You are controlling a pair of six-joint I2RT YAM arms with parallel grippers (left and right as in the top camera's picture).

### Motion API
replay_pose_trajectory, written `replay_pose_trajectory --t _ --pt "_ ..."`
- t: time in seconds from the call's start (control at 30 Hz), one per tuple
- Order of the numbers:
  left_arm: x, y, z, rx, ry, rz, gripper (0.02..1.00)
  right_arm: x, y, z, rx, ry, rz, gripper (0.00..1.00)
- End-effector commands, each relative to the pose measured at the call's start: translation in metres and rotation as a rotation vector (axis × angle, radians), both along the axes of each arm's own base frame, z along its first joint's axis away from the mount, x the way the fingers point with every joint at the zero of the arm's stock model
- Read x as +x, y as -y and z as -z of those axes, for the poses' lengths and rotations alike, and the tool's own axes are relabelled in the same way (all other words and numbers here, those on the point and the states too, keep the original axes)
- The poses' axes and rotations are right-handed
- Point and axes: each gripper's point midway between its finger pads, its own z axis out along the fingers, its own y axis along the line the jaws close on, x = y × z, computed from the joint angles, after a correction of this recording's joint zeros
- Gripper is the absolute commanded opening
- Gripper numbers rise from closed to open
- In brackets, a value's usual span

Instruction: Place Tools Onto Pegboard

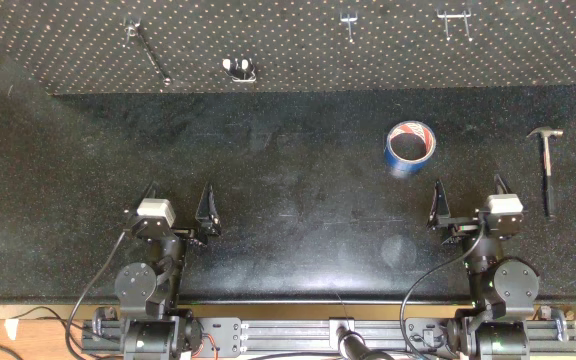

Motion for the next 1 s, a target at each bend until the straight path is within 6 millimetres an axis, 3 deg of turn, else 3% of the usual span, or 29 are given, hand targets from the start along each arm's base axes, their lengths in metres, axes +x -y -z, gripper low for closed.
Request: replay_pose_trajectory --t 0.03,0.1,0.27,0.37,0.57,1.0 --pt "0.0 -0.002 0.002 0.006 -0.008 -0.011 0.996 0.0 0.01 -0.013 0.232 -0.002 0.086 0.98" --pt "0.0 -0.002 0.002 0.006 -0.008 -0.011 0.996 0.008 -0.004 -0.035 0.271 -0.082 0.02 0.976" --pt "0.0 -0.002 0.002 0.006 -0.008 -0.011 0.996 0.034 -0.052 -0.055 0.233 -0.412 -0.118 0.98" --pt "0.0 -0.002 0.002 0.006 -0.008 -0.011 0.996 0.047 -0.074 -0.032 0.154 -0.665 -0.155 0.987" --pt "0.0 -0.002 0.002 0.006 -0.008 -0.011 0.996 0.081 -0.09 0.038 0.105 -0.974 -0.154 0.989" --pt "0.0 -0.002 0.002 0.006 -0.008 -0.011 0.996 0.096 -0.102 0.093 -0.043 -1.106 -0.219 0.989"
